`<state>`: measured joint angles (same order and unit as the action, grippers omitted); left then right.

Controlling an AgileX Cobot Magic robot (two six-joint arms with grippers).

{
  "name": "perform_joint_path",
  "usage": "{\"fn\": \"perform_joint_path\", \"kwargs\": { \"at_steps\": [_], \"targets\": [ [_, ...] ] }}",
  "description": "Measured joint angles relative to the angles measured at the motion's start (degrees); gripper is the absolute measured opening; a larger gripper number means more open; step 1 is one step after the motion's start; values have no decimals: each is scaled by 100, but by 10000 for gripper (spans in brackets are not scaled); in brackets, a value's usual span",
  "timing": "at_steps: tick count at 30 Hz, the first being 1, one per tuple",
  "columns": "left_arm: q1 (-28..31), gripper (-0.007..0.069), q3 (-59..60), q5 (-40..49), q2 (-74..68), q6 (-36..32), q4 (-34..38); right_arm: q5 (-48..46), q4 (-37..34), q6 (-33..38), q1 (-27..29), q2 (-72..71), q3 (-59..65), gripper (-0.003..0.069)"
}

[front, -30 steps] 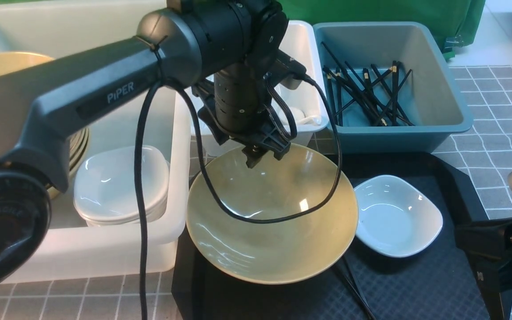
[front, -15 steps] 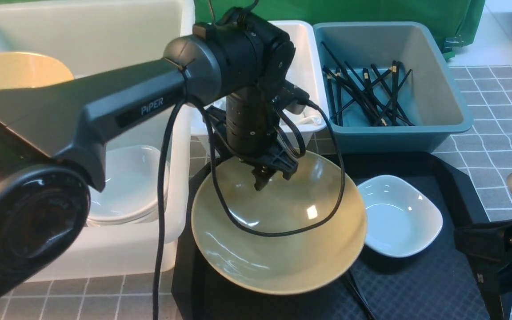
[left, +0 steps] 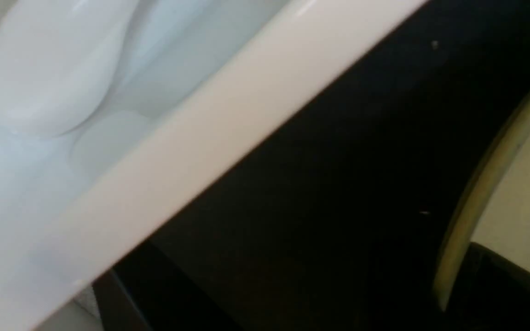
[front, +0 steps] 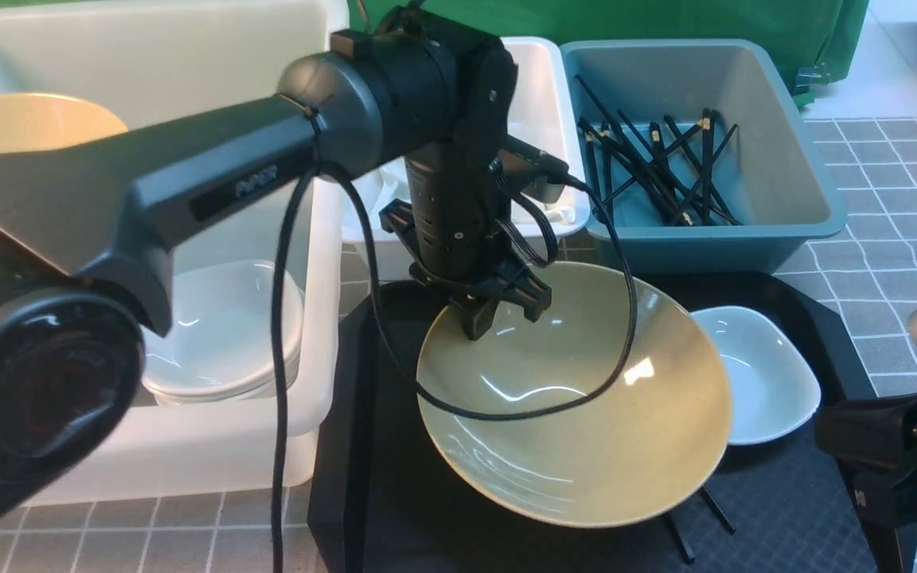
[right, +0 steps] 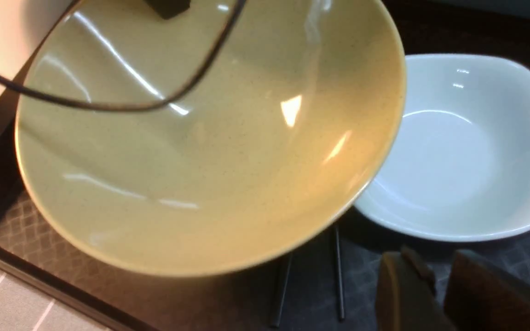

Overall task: On grey table put chopsticks spoon bowls plates into blue grey white boxes.
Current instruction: 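Grasp the large bowl on the tray by its rim, then place the tan bowl onto the bowl stack in the left bin with the left gripper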

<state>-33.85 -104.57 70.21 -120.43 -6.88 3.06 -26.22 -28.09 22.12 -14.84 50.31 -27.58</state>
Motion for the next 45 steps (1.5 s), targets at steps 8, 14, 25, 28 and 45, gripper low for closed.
{"fn": "perform_joint_path", "kwargs": {
  "at_steps": [8, 14, 25, 28, 45],
  "targets": [
    [131, 5, 30, 101, 953, -648, 808, 0, 0, 0, 0, 0, 0, 172],
    [607, 6, 30, 155, 1777, -920, 1329, 0, -2, 0, 0, 0, 0, 172],
    [3800, 4, 30, 264, 3204, -1074, 1925, -24, -2, 0, 0, 0, 0, 172],
    [5361, 4, 64, 245, 3225, -878, 2013, -24, -6, 0, 0, 0, 0, 172],
    [6797, 26, 1934, -1011, 3055, -572, 1844, -18, -211, 17, 0, 0, 0, 172]
  ]
}}
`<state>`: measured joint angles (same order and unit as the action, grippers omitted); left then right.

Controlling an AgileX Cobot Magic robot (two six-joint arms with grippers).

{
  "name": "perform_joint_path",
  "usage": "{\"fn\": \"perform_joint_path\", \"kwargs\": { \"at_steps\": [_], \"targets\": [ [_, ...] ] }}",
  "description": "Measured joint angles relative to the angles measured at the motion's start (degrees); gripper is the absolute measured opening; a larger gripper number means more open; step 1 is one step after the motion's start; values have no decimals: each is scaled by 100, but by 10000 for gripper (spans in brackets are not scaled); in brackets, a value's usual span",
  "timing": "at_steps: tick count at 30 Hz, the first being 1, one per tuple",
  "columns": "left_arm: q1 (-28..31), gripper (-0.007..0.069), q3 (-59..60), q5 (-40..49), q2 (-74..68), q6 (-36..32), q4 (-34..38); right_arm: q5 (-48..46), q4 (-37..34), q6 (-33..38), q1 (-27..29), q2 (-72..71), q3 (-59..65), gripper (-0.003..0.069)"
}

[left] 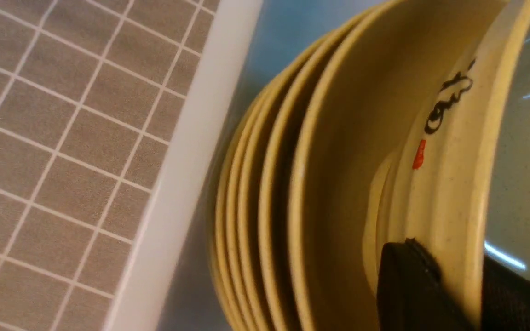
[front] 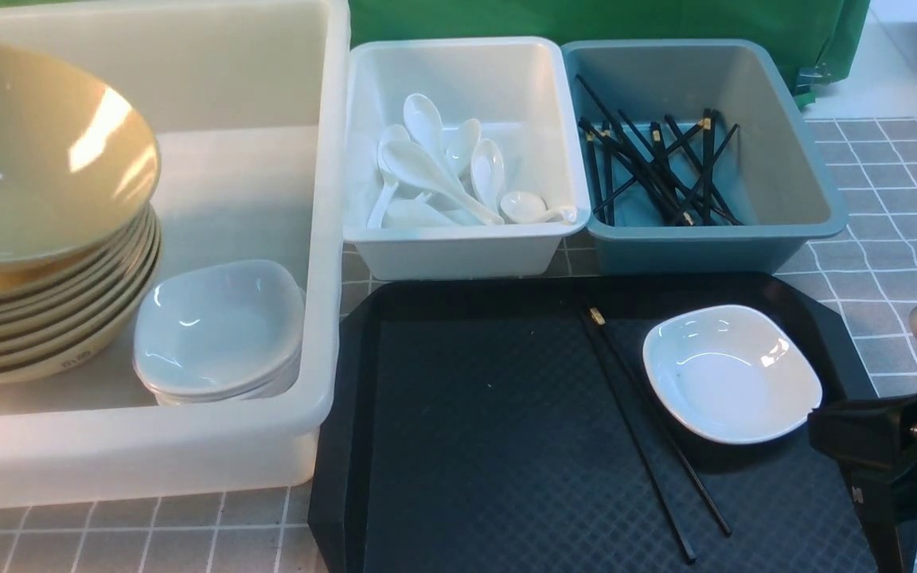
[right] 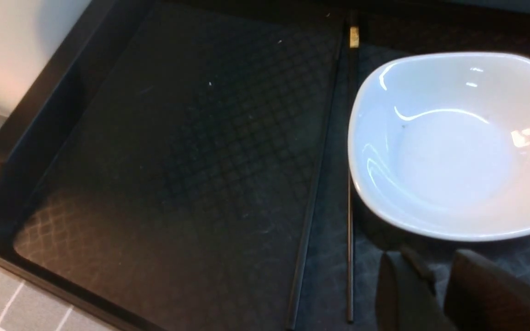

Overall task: On grey table put chopsticks spoon bowls plates into blue grey white boxes.
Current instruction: 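Place the tan bowl onto the bowl stack in the left bin with the left gripper, then reach for and grasp the small white dish on the black tray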

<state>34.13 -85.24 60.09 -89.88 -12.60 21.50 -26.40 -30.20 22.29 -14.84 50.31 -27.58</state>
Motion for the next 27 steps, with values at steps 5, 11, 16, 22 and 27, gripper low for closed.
{"fn": "perform_joint_path", "kwargs": {
  "at_steps": [5, 11, 16, 22, 27],
  "targets": [
    [-6, 187, 226, -273, -9, -63, -221, 0, -5, 83, 0, 0, 0, 173],
    [-43, 446, 261, -220, 23, 35, -103, -51, -7, 163, 0, 0, 0, 173],
    [-43, 555, 268, -168, 510, 306, -445, -188, -7, 422, 0, 0, 0, 174],
    [-239, 507, 268, -212, 1266, 694, -203, -228, 18, 555, 0, 0, 0, 174],
    [-1630, 283, 268, -194, 1855, -12, 122, -460, 538, 50, 0, 195, -136, 207]
  ]
}}
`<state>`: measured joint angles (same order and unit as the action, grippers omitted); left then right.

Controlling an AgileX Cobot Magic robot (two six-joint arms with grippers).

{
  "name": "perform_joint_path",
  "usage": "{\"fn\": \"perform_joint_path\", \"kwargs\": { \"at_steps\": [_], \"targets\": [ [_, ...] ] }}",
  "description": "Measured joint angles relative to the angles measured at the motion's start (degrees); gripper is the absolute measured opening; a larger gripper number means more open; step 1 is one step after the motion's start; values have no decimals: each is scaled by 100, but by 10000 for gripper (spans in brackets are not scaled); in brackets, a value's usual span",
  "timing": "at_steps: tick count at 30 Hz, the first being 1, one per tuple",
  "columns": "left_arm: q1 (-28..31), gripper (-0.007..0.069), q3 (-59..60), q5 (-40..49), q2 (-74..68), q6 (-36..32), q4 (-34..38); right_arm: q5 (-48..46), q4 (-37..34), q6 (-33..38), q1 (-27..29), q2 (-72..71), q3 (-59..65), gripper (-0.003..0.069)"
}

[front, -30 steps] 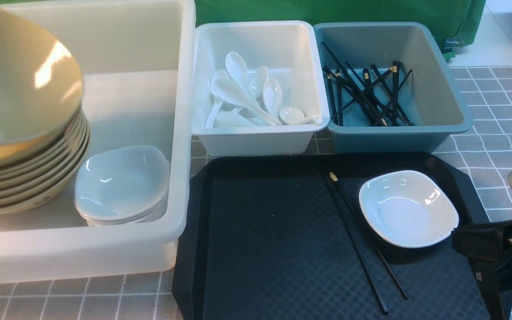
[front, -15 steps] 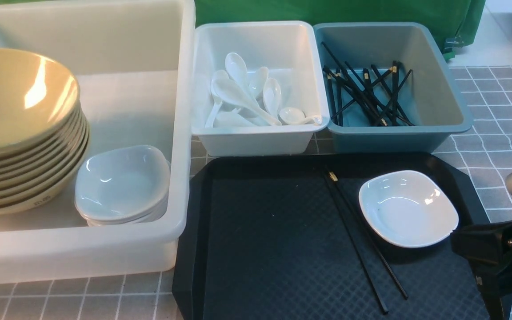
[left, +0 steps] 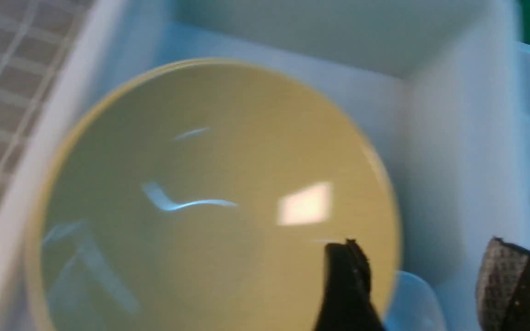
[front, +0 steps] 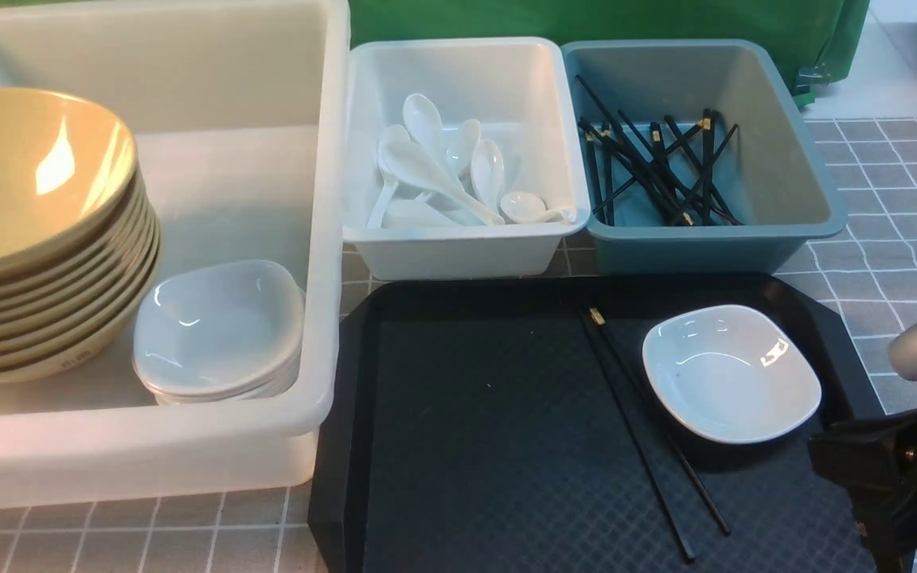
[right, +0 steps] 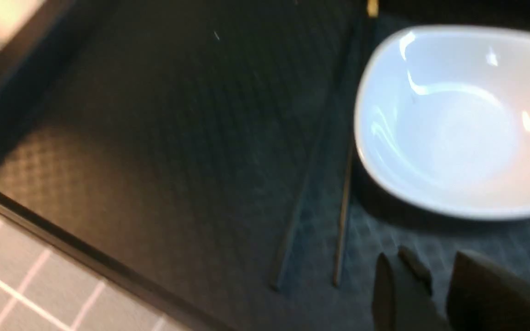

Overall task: On grey table put chopsticks spoon bowls plates into blue grey white boxes.
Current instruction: 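Reach for and grasp the small white dish on the black tray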

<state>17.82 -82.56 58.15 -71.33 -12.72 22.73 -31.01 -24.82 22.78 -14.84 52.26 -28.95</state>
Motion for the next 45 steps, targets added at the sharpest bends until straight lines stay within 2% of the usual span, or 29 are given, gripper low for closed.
{"fn": "perform_joint_path", "kwargs": {
  "at_steps": [1, 2, 3, 4, 6, 10, 14, 17, 22, 26, 31, 35, 40, 41, 45],
  "targets": [
    [-375, 218, 11, -29, 168, -124, 0, -106, 189, -210, 0, 120, -107, 227],
    [-451, 190, 30, -44, 204, -149, -7, -153, 264, -293, 0, 208, -160, 242],
    [-1157, 89, 150, -141, 563, -349, -85, -359, 551, -628, 0, 463, -406, 282],
    [-1548, 48, 276, -217, 783, -452, -147, -488, 711, -838, 0, 682, -572, 312],
    [-2331, 4, 754, -493, 1315, -641, -397, -676, 1008, -1228, 0, 1295, -914, 384],
    [-3136, -9, 1705, -807, 2187, -704, -865, -723, 1340, -1467, 0, 2228, -1363, 453],
    [-3395, -10, 2819, -846, 2866, -614, -1431, -730, 1637, -1527, 0, 3083, -1981, 472],
    [-3441, -10, 4077, -810, 3581, -38, -2026, -997, 2137, -1538, 0, 3950, -2926, 475],
    [-3441, -10, 5229, -866, 4181, 750, -2451, -1303, 2681, -1603, 0, 4693, -3744, 475],
    [-3441, -10, 5708, -1270, 4548, 1148, -2490, -1445, 3065, -1806, 0, 5088, -4069, 475],
    [-3441, -10, 5885, -1829, 5000, 1328, -2572, -1555, 3124, -2058, 0, 5400, -4122, 473],
    [-3441, -10, 5917, -2074, 5264, 1347, -2659, -1611, 3028, -2129, 0, 5528, -4136, 435],
    [-3441, -11, 6056, -2174, 5451, 1347, -2705, -1690, 3000, -2149, 0, 5533, -4143, 342],
    [-3441, -11, 6093, -2236, 5520, 1347, -2774, -1769, 2971, -2088, 0, 5511, -4143, 288],
    [-3441, -11, 6106, -2307, 5749, 1362, -2998, -1975, 2580, -1700, 0, 5096, -4143, 143]
  ]
}}
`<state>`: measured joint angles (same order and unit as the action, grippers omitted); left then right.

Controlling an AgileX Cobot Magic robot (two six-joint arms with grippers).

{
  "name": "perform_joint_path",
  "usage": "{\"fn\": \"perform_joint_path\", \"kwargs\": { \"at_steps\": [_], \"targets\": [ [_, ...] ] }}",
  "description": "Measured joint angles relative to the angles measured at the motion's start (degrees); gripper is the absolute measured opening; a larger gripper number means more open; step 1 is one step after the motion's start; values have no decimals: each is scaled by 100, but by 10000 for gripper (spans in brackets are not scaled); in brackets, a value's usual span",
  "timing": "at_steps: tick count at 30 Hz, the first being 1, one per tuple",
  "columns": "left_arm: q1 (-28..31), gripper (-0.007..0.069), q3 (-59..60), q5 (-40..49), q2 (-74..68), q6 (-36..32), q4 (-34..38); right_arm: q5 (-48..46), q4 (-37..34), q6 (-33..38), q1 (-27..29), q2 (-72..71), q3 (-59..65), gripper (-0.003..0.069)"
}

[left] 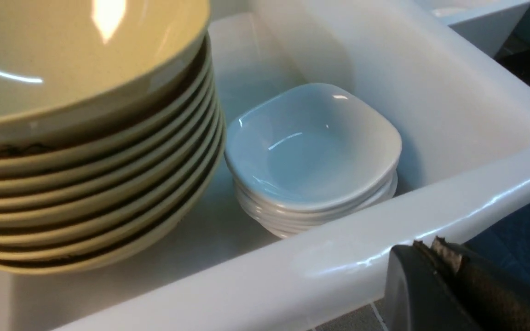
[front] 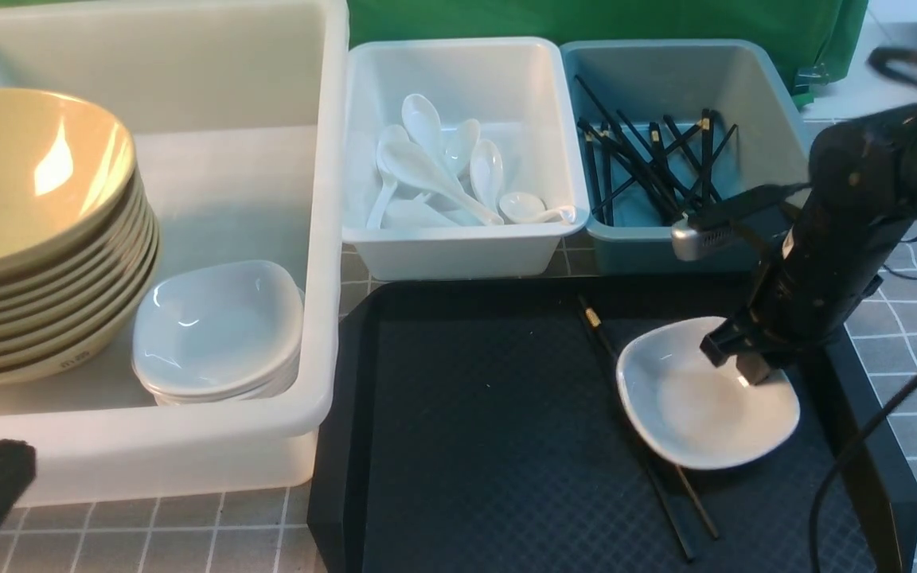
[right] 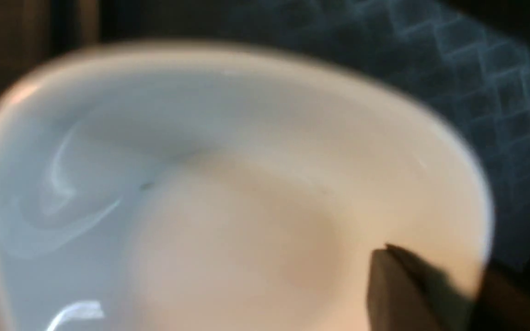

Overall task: On grey table put chopsticks spoon bowls plates into blue grey white boxes.
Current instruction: 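Reach for and grasp the small white dish on the black tray, then place the white bowl into the white bin on top of the stacked bowls with the right gripper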

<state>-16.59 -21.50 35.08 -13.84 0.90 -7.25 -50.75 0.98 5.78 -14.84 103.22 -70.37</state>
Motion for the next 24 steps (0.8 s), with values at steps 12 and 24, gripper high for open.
{"fn": "perform_joint_path", "kwargs": {
  "at_steps": [12, 24],
  "targets": [
    [0, -11, 2, -93, 452, 545, -431, -193, -1848, 700, -112, -1913, -773, 71],
    [0, -10, 7, -136, 452, 623, -431, 2227, -4351, 2001, -2587, 430, -2339, 75]
  ]
}}
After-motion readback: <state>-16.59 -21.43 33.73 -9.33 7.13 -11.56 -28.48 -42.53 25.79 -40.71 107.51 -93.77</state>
